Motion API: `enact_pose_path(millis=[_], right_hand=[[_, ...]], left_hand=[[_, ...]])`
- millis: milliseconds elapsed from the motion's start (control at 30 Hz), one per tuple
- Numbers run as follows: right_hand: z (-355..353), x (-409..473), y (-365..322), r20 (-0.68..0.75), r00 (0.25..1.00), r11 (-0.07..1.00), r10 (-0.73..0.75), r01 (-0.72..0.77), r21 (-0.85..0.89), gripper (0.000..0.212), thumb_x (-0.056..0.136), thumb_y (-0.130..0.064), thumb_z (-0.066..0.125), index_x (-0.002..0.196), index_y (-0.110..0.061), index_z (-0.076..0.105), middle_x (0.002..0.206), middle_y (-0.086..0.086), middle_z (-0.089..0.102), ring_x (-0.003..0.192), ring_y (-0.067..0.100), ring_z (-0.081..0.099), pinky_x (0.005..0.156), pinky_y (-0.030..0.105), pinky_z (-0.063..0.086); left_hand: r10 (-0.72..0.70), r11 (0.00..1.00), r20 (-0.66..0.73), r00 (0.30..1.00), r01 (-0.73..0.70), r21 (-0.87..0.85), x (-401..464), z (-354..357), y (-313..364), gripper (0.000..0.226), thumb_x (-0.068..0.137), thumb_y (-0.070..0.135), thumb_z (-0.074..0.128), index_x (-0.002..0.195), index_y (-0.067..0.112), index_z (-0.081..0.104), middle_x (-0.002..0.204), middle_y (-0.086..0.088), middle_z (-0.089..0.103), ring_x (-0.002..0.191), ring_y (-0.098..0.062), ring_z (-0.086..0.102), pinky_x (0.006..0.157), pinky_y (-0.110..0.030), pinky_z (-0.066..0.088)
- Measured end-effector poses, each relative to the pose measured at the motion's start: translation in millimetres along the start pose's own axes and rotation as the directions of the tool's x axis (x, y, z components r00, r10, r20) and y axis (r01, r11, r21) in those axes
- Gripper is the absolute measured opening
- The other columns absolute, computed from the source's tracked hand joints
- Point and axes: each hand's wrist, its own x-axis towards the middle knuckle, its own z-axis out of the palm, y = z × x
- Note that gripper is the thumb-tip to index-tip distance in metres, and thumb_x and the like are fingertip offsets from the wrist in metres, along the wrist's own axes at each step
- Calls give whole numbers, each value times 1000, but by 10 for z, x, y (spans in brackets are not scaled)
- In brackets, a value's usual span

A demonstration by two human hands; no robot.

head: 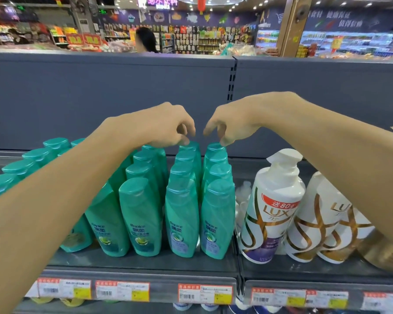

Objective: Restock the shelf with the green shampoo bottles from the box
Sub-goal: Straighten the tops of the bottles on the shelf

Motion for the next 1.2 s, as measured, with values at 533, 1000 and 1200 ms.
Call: enact_pose_path(millis=[533,1000,1200], right_hand=[[349,-869,-811,-149,988,988,-45,21,-156,45,78,-46,70,117,-27,60,100,-1,60,94,24,61,77,38,52],[477,-893,-720,-209,976,998,-56,46,-52,42,81,-28,73,122,-32,62,98,-4,38,98,24,53,82,42,49],[549,-879,-707,-279,957,994,-75,49,-98,40,83,-24,71,121,-29,63,95,-4,39,93,23,54,73,37,48]], left_hand=[[75,996,-121,990,-68,63,-989,330,371,37,77,33,77,110,21,64,87,10,44,74,-10,40,69,-22,28],[-19,994,-247,969,-8,-107,-1069,421,453,36,80,25,76,112,12,66,108,-9,60,97,-27,58,85,-35,46],[-28,996,-312,950,2,-84,-1078,480,473,32,78,30,75,105,14,67,95,-1,51,88,-25,58,76,-31,43]])
